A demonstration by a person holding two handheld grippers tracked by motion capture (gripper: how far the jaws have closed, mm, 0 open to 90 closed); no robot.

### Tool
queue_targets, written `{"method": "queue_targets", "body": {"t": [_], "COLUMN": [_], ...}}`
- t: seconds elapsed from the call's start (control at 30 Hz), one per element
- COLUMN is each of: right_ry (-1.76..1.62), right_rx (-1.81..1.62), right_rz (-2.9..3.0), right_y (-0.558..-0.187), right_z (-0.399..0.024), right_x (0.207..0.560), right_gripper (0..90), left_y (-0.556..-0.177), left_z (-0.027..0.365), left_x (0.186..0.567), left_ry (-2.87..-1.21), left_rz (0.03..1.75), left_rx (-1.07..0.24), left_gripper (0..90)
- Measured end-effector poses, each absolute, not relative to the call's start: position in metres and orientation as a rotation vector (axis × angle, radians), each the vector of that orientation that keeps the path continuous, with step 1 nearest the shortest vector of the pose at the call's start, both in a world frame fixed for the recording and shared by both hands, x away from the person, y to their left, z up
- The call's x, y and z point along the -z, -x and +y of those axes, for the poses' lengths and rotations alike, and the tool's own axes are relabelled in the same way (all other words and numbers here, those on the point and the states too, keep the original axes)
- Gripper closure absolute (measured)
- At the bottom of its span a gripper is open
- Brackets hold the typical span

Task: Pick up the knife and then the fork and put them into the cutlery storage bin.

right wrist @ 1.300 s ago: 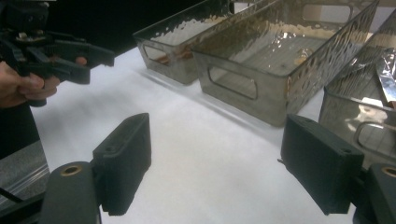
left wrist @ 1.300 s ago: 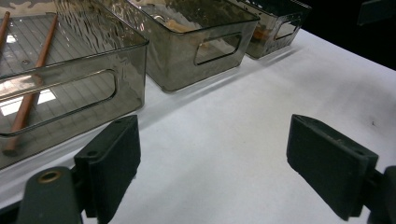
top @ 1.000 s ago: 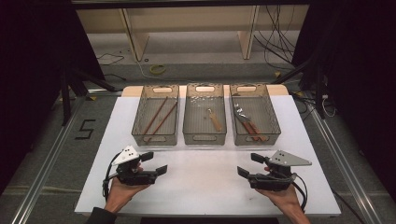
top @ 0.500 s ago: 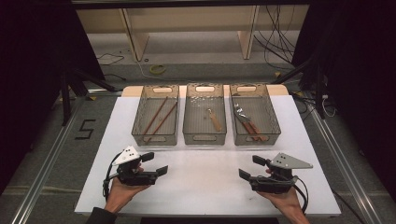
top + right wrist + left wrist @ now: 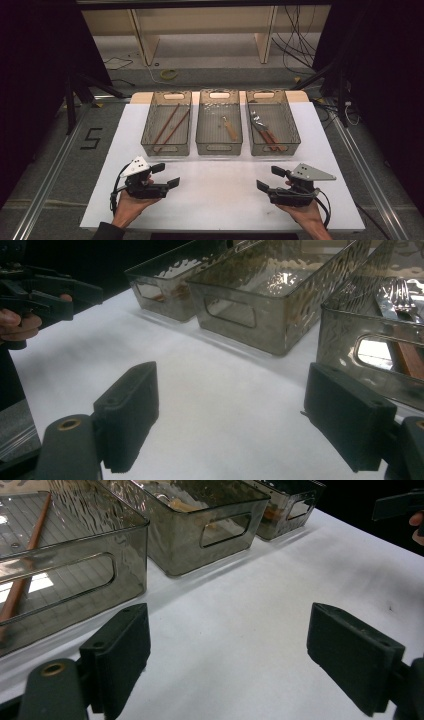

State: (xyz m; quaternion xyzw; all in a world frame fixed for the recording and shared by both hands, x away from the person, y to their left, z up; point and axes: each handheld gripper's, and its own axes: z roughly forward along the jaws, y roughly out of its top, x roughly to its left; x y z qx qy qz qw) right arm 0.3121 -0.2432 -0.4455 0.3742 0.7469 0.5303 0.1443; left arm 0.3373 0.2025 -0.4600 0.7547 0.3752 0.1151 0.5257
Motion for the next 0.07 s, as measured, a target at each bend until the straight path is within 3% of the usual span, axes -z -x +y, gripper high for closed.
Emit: {"method": "queue_targets", "body": {"t": [0.07], "right_ry": [-1.081], "right_rx": [-1.530], "right_rz": [2.152], "right_y": [-0.3121], "right_z": [-0.2434], "right_x": [0.4455], "right_gripper": [22.8], "left_y": [-0.3373], "left_z": [0.2025], "left_x": [0.4600], "left_ry": [-1.805], "left_rz": [0.898], "left_rx": [-0.275], "left_gripper": [17.0]}}
